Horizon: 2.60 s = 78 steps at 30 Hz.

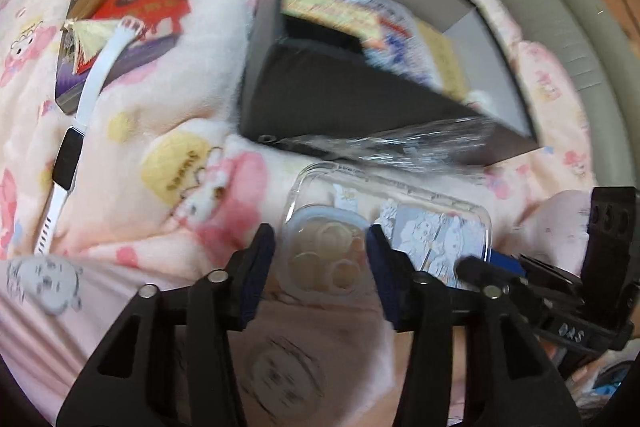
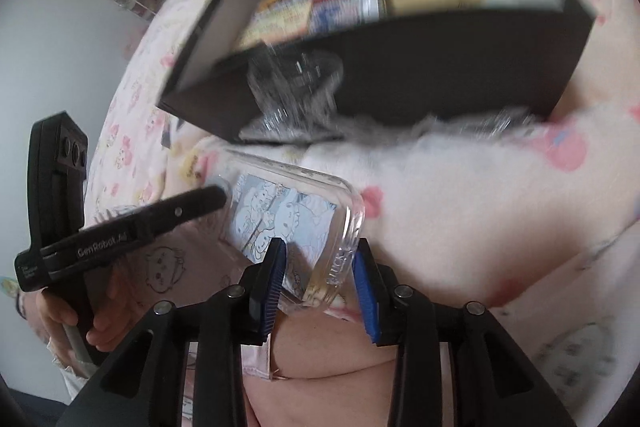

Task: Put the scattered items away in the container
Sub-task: 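Swing the clear phone case with the left gripper over the box, then lower the phone case into the box and open the left gripper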

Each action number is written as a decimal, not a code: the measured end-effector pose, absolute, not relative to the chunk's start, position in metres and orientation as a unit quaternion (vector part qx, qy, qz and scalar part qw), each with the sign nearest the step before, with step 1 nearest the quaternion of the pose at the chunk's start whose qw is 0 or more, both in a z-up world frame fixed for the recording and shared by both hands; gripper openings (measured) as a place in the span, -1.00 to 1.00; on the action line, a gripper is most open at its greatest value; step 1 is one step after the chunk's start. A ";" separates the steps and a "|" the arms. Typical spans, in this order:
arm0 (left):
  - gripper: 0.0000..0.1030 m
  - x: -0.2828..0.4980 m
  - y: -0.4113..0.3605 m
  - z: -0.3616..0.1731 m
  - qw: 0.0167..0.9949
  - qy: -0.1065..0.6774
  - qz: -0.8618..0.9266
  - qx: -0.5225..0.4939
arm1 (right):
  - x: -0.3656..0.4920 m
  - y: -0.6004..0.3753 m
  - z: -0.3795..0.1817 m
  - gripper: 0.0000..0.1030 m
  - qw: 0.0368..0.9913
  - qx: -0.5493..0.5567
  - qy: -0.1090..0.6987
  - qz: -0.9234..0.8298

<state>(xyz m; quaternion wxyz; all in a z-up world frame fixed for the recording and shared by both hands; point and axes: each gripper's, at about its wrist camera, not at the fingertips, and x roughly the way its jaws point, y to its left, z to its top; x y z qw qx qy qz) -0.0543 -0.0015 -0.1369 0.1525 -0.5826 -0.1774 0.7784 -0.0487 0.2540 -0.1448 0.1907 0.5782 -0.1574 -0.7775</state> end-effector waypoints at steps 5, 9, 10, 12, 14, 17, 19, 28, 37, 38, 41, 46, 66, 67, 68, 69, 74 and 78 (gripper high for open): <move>-0.15 -0.047 0.004 -0.093 0.187 -0.209 0.795 -0.538 | -0.049 0.279 -0.098 -0.40 0.222 0.530 -0.196 -0.795; -0.15 -0.062 0.014 -0.065 0.195 -0.216 0.808 -0.512 | -0.057 0.282 -0.067 -0.40 0.238 0.496 -0.187 -0.814; -0.15 -0.066 0.015 -0.062 0.196 -0.218 0.810 -0.508 | -0.060 0.284 -0.061 -0.40 0.241 0.489 -0.183 -0.818; -0.16 -0.077 0.016 -0.058 0.194 -0.224 0.812 -0.503 | -0.068 0.289 -0.054 -0.40 0.246 0.484 -0.182 -0.820; -0.17 -0.091 0.016 -0.057 0.190 -0.228 0.812 -0.503 | -0.082 0.291 -0.052 -0.40 0.253 0.489 -0.183 -0.815; -0.18 -0.109 0.014 -0.057 0.178 -0.230 0.813 -0.504 | -0.111 0.287 -0.056 -0.40 0.262 0.500 -0.177 -0.806; -0.17 -0.128 0.013 -0.060 0.167 -0.233 0.816 -0.503 | -0.136 0.285 -0.056 -0.40 0.269 0.508 -0.168 -0.801; -0.17 -0.222 0.005 -0.072 0.113 -0.217 0.823 -0.513 | -0.246 0.272 -0.072 -0.40 0.294 0.533 -0.149 -0.779; -0.18 -0.261 0.023 -0.114 0.070 -0.162 0.811 -0.558 | -0.291 0.277 -0.130 -0.37 0.287 0.567 -0.189 -0.749; -0.18 -0.263 0.027 -0.118 0.068 -0.157 0.810 -0.561 | -0.292 0.278 -0.135 -0.38 0.283 0.572 -0.189 -0.746; -0.23 -0.265 0.039 -0.119 0.065 -0.131 0.818 -0.557 | -0.293 0.277 -0.145 -0.38 0.273 0.586 -0.182 -0.741; -0.23 -0.272 0.057 -0.124 0.058 -0.094 0.819 -0.563 | -0.291 0.264 -0.154 -0.38 0.275 0.595 -0.165 -0.737; -0.35 -0.244 0.063 -0.142 0.028 -0.044 0.799 -0.599 | -0.285 0.265 -0.153 -0.19 0.171 0.594 -0.059 -0.784; -0.35 -0.247 0.062 -0.144 0.018 -0.047 0.799 -0.599 | -0.287 0.265 -0.156 -0.20 0.174 0.601 -0.065 -0.778; -0.37 -0.249 0.060 -0.144 0.012 -0.053 0.799 -0.599 | -0.288 0.264 -0.158 -0.20 0.178 0.604 -0.070 -0.774; -0.37 -0.250 0.059 -0.144 0.008 -0.061 0.800 -0.596 | -0.289 0.262 -0.159 -0.20 0.184 0.604 -0.076 -0.772; -0.37 -0.257 0.057 -0.139 0.006 -0.077 0.803 -0.591 | -0.302 0.241 -0.157 -0.21 0.241 0.590 -0.096 -0.765; -0.37 -0.256 0.060 -0.131 0.034 -0.074 0.809 -0.582 | -0.298 0.241 -0.139 -0.21 0.237 0.555 -0.095 -0.792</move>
